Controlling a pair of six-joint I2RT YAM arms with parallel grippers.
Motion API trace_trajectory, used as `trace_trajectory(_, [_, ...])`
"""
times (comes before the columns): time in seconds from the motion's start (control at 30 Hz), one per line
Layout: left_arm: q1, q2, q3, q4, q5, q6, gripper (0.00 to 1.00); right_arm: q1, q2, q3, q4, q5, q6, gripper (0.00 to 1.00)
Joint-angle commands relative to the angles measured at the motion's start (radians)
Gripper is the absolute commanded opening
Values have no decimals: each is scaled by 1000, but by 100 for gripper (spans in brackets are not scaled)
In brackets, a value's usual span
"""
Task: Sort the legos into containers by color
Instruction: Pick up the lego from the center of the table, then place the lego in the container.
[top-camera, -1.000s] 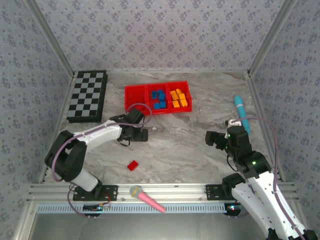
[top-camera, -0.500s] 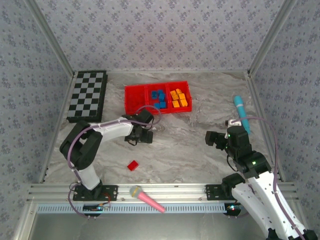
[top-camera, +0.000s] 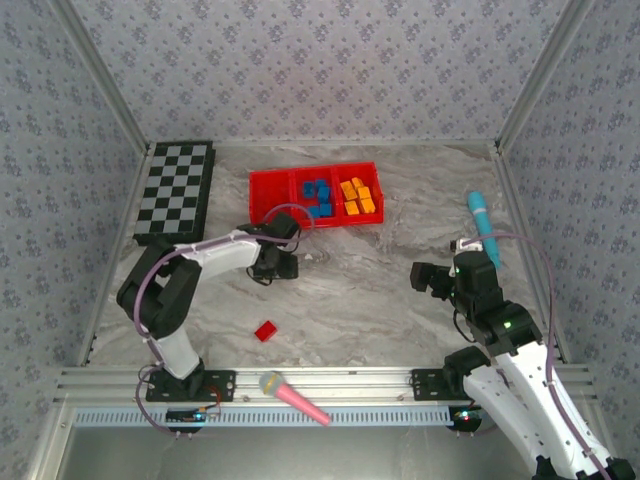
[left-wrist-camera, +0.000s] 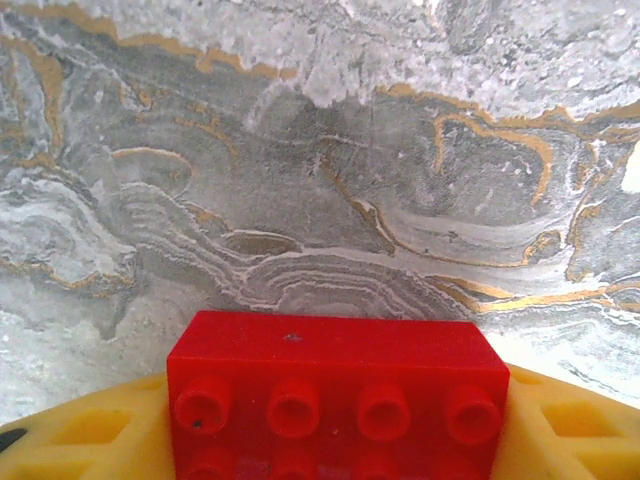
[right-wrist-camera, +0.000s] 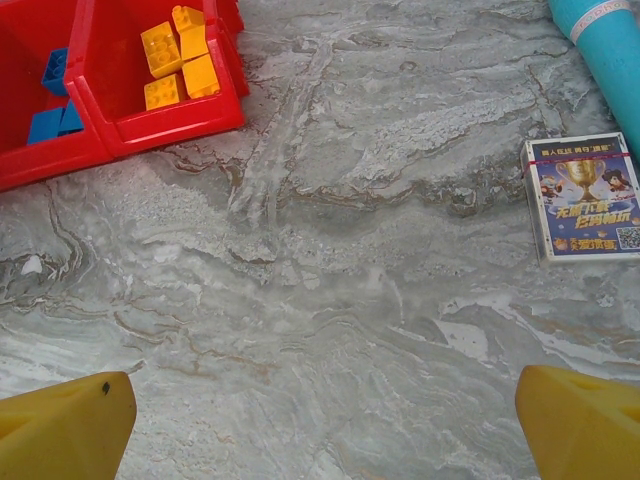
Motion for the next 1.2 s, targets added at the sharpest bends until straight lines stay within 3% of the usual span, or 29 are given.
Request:
trace_trajectory(0.0, [32,-33,-41,21,-61,3,50,-9,10,-6,2,15,-2,99])
trace_trajectory(0.23, [24,-193,-20,-13,-172,16,46,-23,20,-11,14,0,-4,99])
trace_trajectory(0.37, [43,-196,78,-38,-209,70,47,-28,23,-11,13,-11,-4,99])
trace_trajectory(0.77, [160,167,592,-157,-189,170,47,-29,-7,9,-17,-9,0,99])
trace_trajectory(1.17, [201,379,844,-211,-195,190,53,-33,-27,13,-14,-16,-15,99])
